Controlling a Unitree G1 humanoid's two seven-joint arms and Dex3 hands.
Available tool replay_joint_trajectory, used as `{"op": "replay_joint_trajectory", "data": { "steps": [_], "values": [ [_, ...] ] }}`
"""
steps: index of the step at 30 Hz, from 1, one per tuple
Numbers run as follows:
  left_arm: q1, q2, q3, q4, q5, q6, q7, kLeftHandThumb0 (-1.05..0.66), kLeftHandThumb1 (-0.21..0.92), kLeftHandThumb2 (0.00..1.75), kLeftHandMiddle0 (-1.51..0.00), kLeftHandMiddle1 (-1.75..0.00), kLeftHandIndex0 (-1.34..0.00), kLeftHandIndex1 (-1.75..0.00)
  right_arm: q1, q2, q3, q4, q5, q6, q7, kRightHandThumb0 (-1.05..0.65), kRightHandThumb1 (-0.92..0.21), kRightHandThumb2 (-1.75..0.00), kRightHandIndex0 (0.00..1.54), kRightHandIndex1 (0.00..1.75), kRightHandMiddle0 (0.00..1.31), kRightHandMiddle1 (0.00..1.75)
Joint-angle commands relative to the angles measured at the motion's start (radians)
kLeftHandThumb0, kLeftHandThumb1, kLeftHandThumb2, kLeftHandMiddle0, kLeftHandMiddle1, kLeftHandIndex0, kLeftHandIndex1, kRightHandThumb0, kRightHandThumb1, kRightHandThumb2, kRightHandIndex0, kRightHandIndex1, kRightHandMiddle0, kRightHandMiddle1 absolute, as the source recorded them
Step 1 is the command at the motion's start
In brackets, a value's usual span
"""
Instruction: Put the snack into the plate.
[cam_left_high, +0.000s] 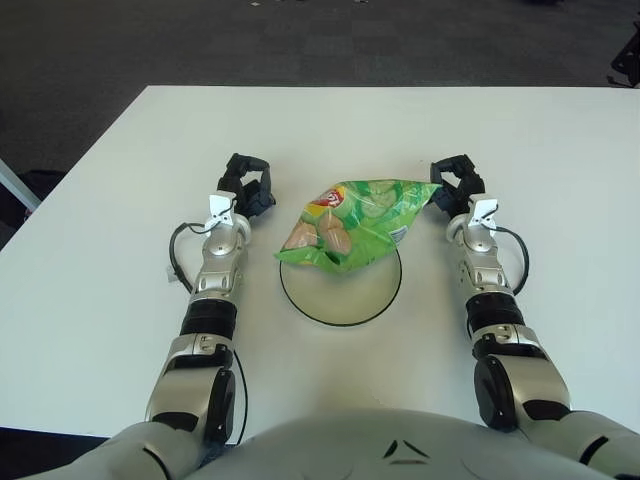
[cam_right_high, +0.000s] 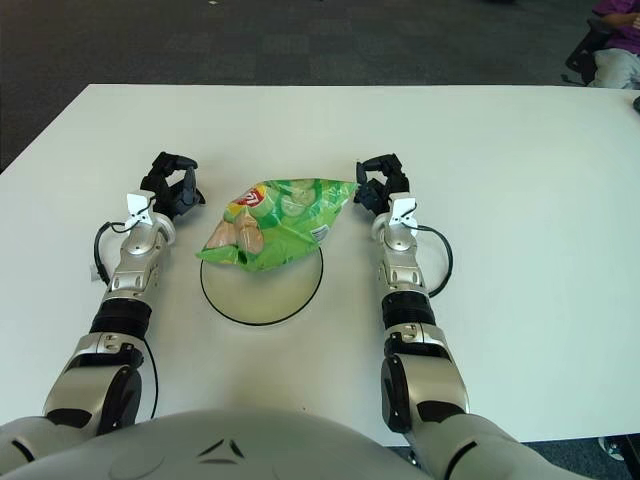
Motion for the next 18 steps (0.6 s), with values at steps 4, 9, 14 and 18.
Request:
{"op": "replay_joint_trajectory", "data": {
  "steps": [4, 9, 14, 18],
  "values": [
    [-0.014, -0.003, 0.006, -0.004, -0.004, -0.017, 0.011, -0.38, 0.71, 0.80, -0.86, -1.75, -0.33, -1.75, -0.018, -0.009, 0.001, 0.014, 0.003, 0.001, 0.004, -0.36, -0.88, -0.49, 0.79, 1.75, 0.31, 1.67],
    [-0.014, -0.008, 0.008, 0.000, 0.003, -0.035, 0.025, -0.38, 0.71, 0.80, -0.86, -1.75, -0.33, -1.75, -0.018, -0.010, 0.001, 0.013, 0.002, 0.000, 0.004, -0.36, -0.88, -0.49, 0.79, 1.75, 0.31, 1.66],
    [-0.012, -0.012, 0.007, 0.002, 0.006, -0.049, 0.036, -0.38, 0.71, 0.79, -0.86, -1.75, -0.33, -1.75, -0.015, -0.010, 0.002, 0.009, 0.003, -0.001, 0.005, -0.36, -0.88, -0.48, 0.79, 1.75, 0.31, 1.66],
    [-0.011, -0.014, 0.007, 0.002, 0.008, -0.057, 0.041, -0.38, 0.71, 0.79, -0.86, -1.75, -0.33, -1.75, -0.016, -0.010, 0.002, 0.009, 0.003, -0.002, 0.005, -0.36, -0.88, -0.48, 0.79, 1.75, 0.32, 1.66]
  ]
}}
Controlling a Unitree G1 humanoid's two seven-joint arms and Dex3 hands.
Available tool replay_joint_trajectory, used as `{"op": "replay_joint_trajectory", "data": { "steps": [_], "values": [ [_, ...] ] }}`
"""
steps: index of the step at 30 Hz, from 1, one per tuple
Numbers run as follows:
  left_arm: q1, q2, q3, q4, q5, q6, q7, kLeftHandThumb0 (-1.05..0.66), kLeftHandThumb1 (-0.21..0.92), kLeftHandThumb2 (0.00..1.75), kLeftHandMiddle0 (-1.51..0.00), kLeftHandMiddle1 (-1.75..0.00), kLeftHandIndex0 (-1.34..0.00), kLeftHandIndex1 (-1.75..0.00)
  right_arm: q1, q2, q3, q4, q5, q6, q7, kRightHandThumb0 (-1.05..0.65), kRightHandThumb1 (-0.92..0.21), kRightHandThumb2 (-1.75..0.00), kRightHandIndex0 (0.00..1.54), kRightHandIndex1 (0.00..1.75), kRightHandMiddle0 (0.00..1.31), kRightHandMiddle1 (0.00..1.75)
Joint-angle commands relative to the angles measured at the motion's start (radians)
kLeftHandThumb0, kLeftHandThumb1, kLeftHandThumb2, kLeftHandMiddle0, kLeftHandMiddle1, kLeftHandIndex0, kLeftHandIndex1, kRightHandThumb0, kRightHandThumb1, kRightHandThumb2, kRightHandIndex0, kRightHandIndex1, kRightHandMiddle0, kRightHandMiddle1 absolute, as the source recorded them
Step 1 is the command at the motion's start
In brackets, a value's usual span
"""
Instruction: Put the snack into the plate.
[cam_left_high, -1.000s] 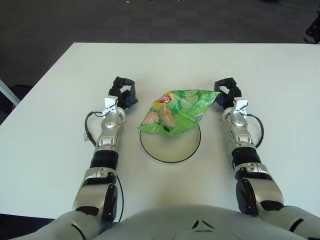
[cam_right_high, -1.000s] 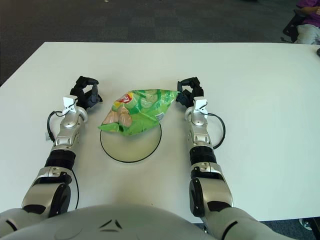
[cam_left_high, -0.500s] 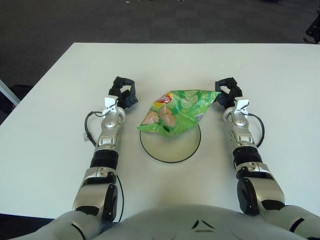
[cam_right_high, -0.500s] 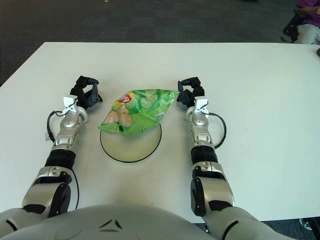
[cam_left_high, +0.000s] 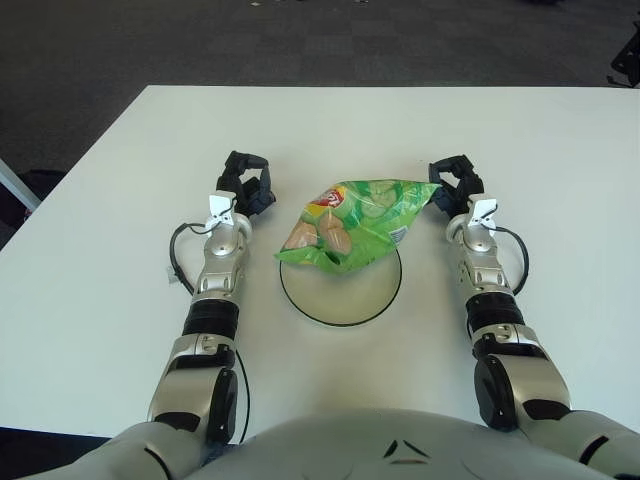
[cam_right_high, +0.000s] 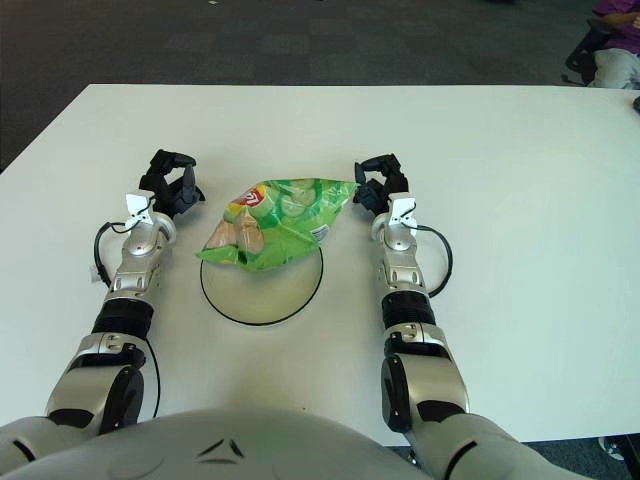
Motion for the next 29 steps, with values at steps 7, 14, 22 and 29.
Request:
{"op": "replay_joint_trajectory", "data": {
  "steps": [7, 14, 22, 29],
  "values": [
    [-0.010, 0.001, 0.003, 0.001, 0.007, -0.025, 0.021, -0.37, 0.72, 0.79, -0.85, -1.75, -0.33, -1.75, -0.016, -0.010, 0.000, 0.008, 0.002, -0.004, 0.003, -0.36, -0.88, -0.47, 0.79, 1.75, 0.32, 1.65],
    [-0.008, 0.001, 0.001, -0.001, 0.009, -0.027, 0.025, -0.37, 0.72, 0.78, -0.85, -1.75, -0.32, -1.75, -0.018, -0.012, 0.000, 0.011, 0.003, -0.005, 0.004, -0.36, -0.88, -0.47, 0.79, 1.75, 0.33, 1.64],
    [-0.008, 0.002, 0.002, 0.000, 0.011, -0.031, 0.028, -0.37, 0.72, 0.77, -0.85, -1.75, -0.32, -1.75, -0.018, -0.010, 0.001, 0.012, 0.002, -0.007, 0.001, -0.36, -0.88, -0.46, 0.78, 1.75, 0.33, 1.64],
    [-0.008, 0.002, 0.002, -0.001, 0.013, -0.033, 0.031, -0.37, 0.73, 0.77, -0.84, -1.75, -0.32, -1.75, -0.017, -0.009, 0.003, 0.007, 0.001, -0.005, -0.001, -0.36, -0.88, -0.46, 0.78, 1.75, 0.34, 1.63]
  ]
}}
